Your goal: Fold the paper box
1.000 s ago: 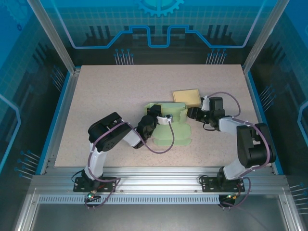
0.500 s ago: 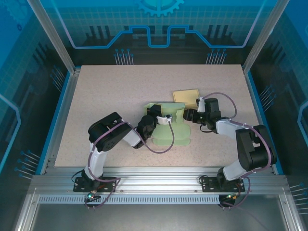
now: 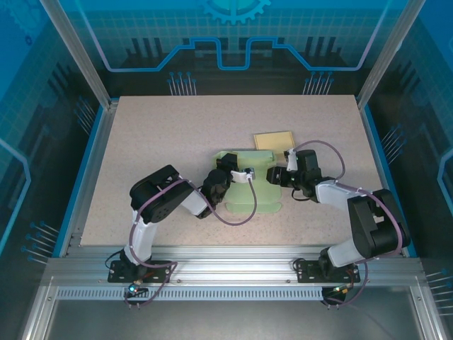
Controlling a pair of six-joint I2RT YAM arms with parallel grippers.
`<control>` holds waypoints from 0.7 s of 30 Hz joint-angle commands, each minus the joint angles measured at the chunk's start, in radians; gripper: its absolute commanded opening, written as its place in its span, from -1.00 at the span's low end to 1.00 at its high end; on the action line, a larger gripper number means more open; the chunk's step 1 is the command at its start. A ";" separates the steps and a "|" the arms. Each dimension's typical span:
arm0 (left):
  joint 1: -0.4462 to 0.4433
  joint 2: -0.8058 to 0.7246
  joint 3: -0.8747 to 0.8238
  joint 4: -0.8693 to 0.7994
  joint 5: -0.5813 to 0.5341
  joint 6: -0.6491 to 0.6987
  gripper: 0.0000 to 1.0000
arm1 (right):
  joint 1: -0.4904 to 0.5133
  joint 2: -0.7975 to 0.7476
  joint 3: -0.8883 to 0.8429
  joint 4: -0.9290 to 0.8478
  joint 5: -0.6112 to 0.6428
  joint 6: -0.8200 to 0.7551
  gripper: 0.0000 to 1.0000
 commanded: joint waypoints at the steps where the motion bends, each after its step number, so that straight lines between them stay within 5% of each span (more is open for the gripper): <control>1: -0.001 0.020 0.018 0.022 0.021 -0.001 -0.81 | 0.010 0.003 0.023 -0.021 0.040 -0.035 0.13; 21: -0.002 0.001 0.005 -0.001 0.052 -0.020 -0.81 | 0.053 0.168 0.164 0.024 0.224 -0.092 0.05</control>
